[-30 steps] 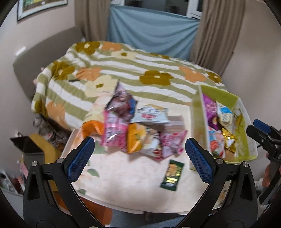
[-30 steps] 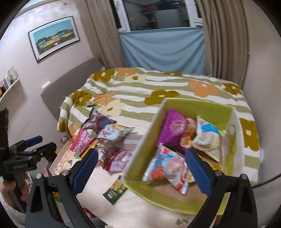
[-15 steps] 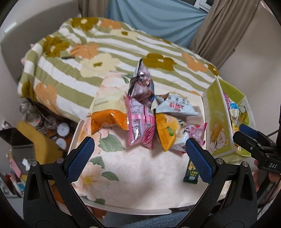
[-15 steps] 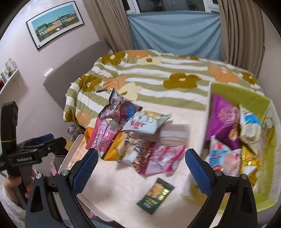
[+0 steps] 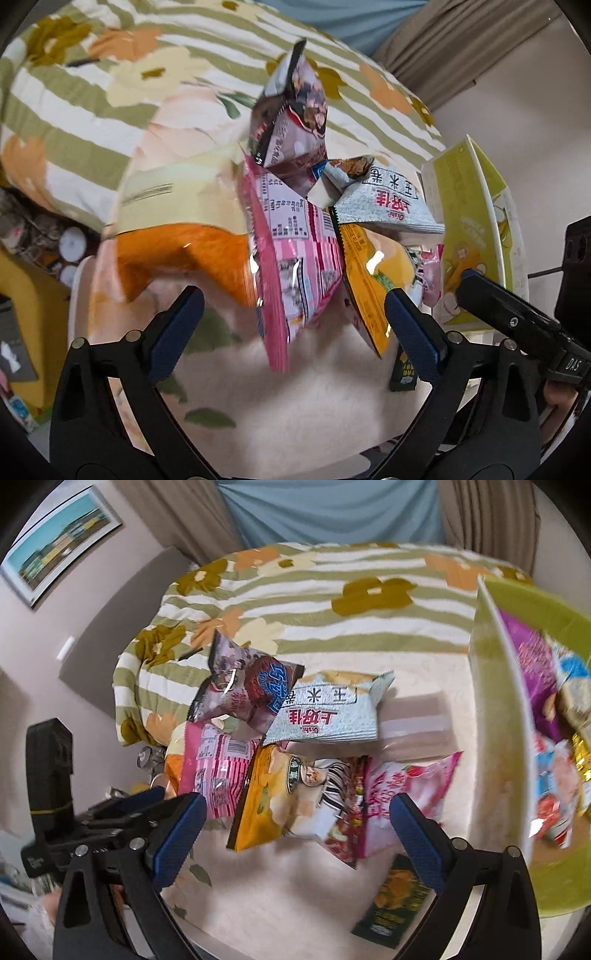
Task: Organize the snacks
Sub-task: 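Grasp the pink snack bag with the left tool while the right tool grasps a gold bag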
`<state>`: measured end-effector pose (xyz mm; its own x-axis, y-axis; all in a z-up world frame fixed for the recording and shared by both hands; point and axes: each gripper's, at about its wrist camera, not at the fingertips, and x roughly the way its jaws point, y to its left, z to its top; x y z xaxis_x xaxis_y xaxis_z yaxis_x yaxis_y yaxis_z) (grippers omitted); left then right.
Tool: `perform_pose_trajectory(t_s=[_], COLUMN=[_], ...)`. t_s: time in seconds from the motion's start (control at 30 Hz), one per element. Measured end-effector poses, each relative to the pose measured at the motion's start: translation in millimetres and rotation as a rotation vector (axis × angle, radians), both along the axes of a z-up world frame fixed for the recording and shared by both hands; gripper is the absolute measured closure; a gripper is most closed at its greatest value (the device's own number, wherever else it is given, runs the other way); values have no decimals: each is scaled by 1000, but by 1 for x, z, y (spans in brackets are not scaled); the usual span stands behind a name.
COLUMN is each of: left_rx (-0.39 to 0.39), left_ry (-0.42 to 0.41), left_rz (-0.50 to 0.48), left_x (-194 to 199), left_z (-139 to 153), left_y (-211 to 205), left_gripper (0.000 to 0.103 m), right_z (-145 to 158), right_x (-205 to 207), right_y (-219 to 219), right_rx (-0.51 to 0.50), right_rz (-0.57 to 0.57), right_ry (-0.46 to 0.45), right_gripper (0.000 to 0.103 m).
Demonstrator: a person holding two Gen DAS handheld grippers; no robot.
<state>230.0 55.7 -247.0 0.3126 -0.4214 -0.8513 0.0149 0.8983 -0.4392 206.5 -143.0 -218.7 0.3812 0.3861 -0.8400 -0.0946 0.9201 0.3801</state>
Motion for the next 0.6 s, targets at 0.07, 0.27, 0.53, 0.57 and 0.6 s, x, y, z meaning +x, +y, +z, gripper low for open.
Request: perform_pose_trajectory(t_s=[0.07,0.27,0.53,0.57,0.6], left_rx=[-15,-85,-138,-130,-126], left_ry=[16,50,72,71,68], left_rz=[-11,36,81,80,81], left_x=[9,18,22,21,18], left_z=[-12,-31,-41,-39,-38], left_y=[-4,0,0,-1,-5], left_gripper=[11,19,43,46,47], right_z=[-8,-29,-50,-52,-54], right_x=[5,15,25,27,27], right_y=[2,2,-2,-3,-4], right_rx=[20,54,86,95,102], right_rz=[-30,-71,-32,-27,-23], right_ry=[21,84,142,150,155], right_gripper=[4,4,4,4,4])
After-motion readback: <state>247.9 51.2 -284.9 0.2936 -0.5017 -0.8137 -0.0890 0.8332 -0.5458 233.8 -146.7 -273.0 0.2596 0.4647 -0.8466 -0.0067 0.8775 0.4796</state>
